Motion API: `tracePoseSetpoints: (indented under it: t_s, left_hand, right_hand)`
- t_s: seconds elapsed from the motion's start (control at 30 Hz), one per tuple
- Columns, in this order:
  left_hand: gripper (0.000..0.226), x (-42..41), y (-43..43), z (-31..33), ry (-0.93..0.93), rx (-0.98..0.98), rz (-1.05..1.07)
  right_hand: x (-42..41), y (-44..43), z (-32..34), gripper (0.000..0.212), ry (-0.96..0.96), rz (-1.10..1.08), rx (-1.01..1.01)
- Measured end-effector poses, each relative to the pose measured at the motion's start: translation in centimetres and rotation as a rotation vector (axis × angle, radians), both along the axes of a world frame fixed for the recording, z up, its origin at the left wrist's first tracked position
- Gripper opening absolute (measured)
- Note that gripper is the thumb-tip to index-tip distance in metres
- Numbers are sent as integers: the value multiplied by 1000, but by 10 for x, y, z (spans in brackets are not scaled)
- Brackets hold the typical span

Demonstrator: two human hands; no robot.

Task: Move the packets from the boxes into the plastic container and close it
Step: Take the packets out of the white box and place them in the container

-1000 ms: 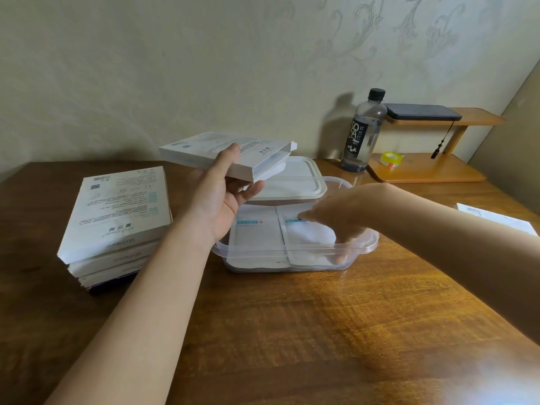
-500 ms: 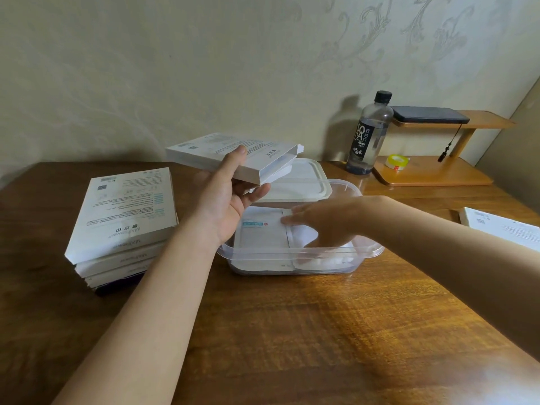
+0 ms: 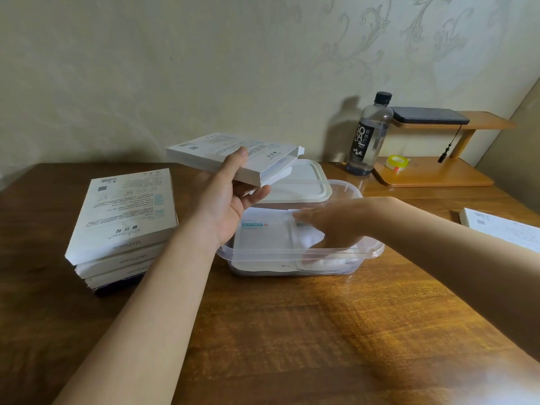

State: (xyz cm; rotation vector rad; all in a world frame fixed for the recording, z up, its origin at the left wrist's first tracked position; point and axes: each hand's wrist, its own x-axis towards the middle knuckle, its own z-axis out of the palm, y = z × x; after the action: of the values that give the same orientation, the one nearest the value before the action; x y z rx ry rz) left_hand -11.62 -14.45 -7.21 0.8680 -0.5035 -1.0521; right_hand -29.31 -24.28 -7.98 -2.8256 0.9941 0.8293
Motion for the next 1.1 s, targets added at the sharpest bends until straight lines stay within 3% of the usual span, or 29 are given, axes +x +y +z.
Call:
tracePoseSetpoints:
  t_s: [0.7,0.9,1.1]
  left_hand:
    - [14,0,0,0,-20,-6,-8]
    - [11,-2,1,1,-24,-11,-6]
    - [12,-4,2,3,-25,-15,-2]
  right_hand:
    - [-2,-1,9,90,23,-34,-39]
    - [1,0,-1,77,70,-29,-72]
    - [2,0,-1,77,86,-28,-67]
